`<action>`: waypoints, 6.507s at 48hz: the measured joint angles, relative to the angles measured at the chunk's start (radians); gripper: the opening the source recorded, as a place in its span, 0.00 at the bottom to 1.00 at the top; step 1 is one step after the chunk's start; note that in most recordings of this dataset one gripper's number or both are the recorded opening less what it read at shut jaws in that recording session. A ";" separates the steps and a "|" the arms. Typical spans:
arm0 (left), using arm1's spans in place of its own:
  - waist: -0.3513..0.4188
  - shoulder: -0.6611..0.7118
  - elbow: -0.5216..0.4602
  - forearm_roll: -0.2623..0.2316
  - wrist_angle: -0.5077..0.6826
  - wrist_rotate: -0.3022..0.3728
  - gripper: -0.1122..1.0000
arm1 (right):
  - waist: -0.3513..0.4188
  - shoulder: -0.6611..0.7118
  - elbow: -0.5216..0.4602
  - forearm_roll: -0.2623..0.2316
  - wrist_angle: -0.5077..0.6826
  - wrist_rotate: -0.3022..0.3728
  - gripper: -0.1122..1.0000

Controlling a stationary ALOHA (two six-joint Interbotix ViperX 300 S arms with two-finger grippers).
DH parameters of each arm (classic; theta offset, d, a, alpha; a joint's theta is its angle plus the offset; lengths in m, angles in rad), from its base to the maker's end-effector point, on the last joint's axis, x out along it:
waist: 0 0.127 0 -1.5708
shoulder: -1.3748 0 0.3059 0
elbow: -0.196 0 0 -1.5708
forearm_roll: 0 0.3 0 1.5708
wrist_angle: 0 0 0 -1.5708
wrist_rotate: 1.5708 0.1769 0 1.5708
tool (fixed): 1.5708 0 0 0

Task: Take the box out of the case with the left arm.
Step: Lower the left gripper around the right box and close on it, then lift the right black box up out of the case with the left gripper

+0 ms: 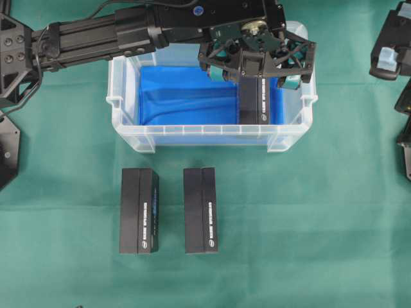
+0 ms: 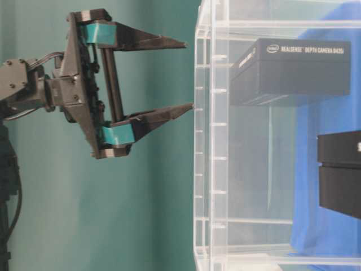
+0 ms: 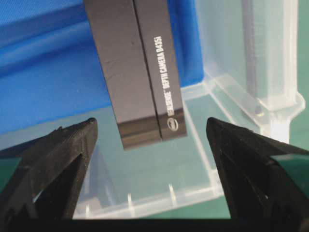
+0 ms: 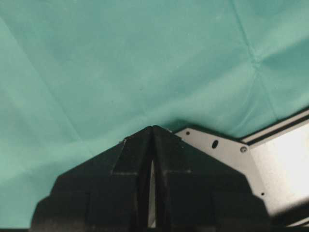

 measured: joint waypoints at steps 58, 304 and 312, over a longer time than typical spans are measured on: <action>0.029 -0.029 0.239 0.017 -0.241 -0.005 0.92 | 0.000 -0.002 0.014 0.000 0.000 -0.003 0.10; -0.014 0.158 -0.574 -0.015 0.390 -0.052 0.64 | 0.000 -0.009 0.015 0.000 0.000 0.008 0.10; -0.012 0.158 -0.574 -0.015 0.390 -0.052 0.64 | 0.000 -0.009 0.015 0.000 0.000 0.008 0.10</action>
